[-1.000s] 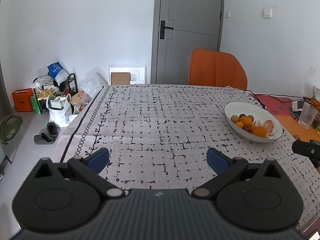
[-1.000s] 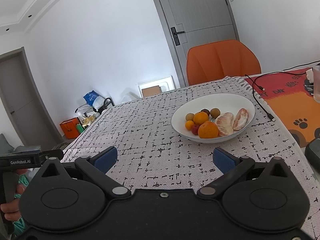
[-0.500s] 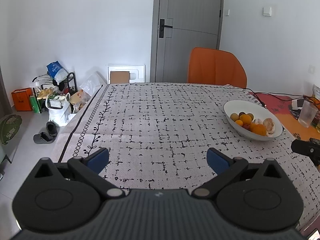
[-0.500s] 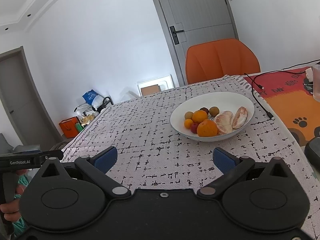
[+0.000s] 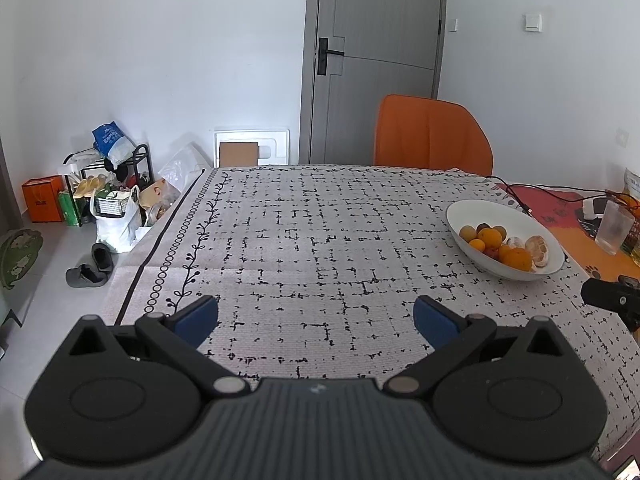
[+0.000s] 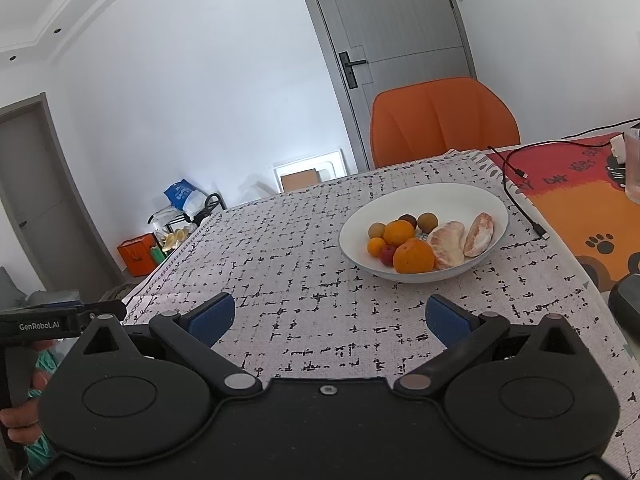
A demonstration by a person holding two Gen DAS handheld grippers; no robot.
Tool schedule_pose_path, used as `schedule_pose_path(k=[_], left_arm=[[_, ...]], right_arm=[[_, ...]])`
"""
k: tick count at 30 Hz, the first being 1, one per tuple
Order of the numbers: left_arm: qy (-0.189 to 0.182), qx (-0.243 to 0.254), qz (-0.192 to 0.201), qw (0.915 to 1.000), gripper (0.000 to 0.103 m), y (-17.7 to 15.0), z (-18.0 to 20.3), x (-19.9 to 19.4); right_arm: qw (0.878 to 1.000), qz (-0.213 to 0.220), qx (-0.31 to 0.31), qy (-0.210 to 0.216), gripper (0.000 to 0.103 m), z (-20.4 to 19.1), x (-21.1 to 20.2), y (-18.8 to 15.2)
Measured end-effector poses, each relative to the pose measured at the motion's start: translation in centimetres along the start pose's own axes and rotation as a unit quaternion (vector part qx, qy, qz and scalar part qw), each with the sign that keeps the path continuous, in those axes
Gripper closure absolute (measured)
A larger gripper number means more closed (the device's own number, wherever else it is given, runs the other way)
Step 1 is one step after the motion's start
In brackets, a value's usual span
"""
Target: Organize fruits
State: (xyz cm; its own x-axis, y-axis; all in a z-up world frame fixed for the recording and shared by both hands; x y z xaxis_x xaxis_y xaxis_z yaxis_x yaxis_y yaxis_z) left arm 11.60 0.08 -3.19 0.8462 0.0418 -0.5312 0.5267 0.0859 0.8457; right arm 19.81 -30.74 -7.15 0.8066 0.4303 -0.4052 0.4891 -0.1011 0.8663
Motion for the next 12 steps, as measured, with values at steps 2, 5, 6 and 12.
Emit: schedule_pose_path(k=[2, 5, 6, 12], left_arm=[[-0.001, 0.000, 0.000, 1.0000, 0.000, -0.03, 0.04, 0.02], [-0.002, 0.002, 0.001, 1.0000, 0.000, -0.01, 0.09, -0.04], [-0.003, 0.002, 0.002, 1.0000, 0.000, 0.01, 0.10, -0.08], [-0.004, -0.001, 0.002, 1.0000, 0.000, -0.07, 0.20, 0.05]], right_arm=[[1.000, 0.001, 0.001, 0.000, 0.000, 0.03, -0.05, 0.00], [1.000, 0.000, 0.001, -0.001, 0.000, 0.06, -0.08, 0.01], [1.000, 0.000, 0.001, 0.000, 0.000, 0.05, -0.10, 0.01], [1.000, 0.000, 0.001, -0.001, 0.000, 0.06, -0.15, 0.02]])
Point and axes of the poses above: each gripper's, at about its wrist camera, not at the fingertips, and x roughly the way its jaws point, z to its right, y to its top, the point moved 9 cm from there along x, roughly the way its jaws point, and after that the axes turned 1 degree about -x, right-handed, at the moved point
